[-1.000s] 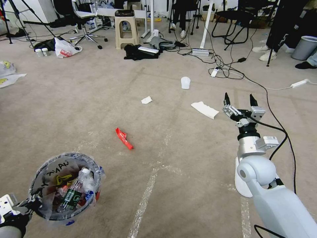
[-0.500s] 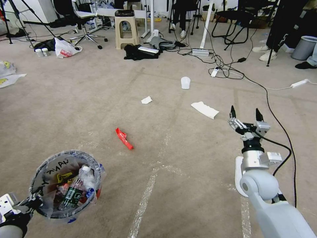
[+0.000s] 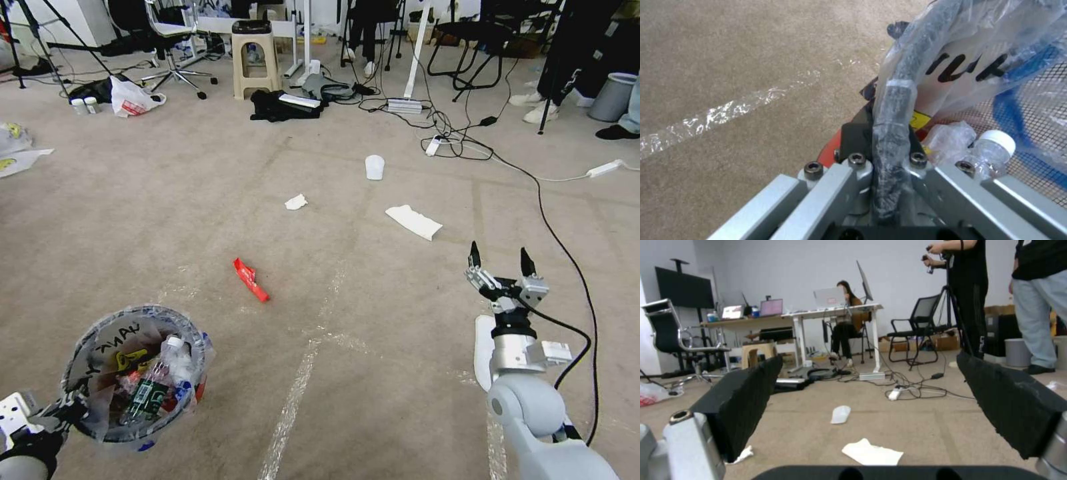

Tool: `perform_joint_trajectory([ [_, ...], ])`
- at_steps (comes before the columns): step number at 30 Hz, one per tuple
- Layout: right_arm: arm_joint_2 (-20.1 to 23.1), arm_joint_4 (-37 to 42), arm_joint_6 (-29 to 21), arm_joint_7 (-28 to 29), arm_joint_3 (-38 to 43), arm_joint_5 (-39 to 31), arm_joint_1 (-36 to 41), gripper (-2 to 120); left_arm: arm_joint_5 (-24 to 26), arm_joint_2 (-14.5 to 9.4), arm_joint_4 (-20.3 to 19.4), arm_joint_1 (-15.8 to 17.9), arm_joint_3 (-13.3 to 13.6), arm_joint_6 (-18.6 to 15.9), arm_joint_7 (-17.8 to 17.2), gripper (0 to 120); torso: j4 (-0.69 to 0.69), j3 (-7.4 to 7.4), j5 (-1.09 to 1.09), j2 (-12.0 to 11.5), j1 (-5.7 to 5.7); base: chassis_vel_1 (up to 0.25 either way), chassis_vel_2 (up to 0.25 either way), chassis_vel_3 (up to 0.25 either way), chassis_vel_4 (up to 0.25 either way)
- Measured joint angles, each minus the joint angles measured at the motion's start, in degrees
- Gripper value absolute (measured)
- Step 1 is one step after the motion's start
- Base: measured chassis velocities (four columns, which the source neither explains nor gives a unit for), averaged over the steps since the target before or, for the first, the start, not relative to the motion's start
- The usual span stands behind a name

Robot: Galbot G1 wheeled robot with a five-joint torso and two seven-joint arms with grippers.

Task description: Pick up the trash bin and place the garbage on the floor into it.

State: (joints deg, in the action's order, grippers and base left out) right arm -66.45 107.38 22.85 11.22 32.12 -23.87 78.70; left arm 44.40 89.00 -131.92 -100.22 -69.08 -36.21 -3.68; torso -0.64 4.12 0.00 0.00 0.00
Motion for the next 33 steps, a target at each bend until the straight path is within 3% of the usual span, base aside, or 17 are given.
perform_joint_trajectory([
  [14,-0.34,-0.18,1.56,-0.7,0.32,0.27,1.18,91,-0.1,-0.36,0.72,0.16,0.17,0.02,0.05,1,0.01,0.0,0.0,0.0,0.0,0.0,0.0,0.0,0.0],
  [33,-0.15,-0.84,2.2,-0.8,0.17,1.08,0.66,95,-1.15,-0.3,1.61,0.28,0.66,1.12,0.65,1,0.01,0.0,0.0,0.0,0.0,0.0,0.0,0.0,0.0],
])
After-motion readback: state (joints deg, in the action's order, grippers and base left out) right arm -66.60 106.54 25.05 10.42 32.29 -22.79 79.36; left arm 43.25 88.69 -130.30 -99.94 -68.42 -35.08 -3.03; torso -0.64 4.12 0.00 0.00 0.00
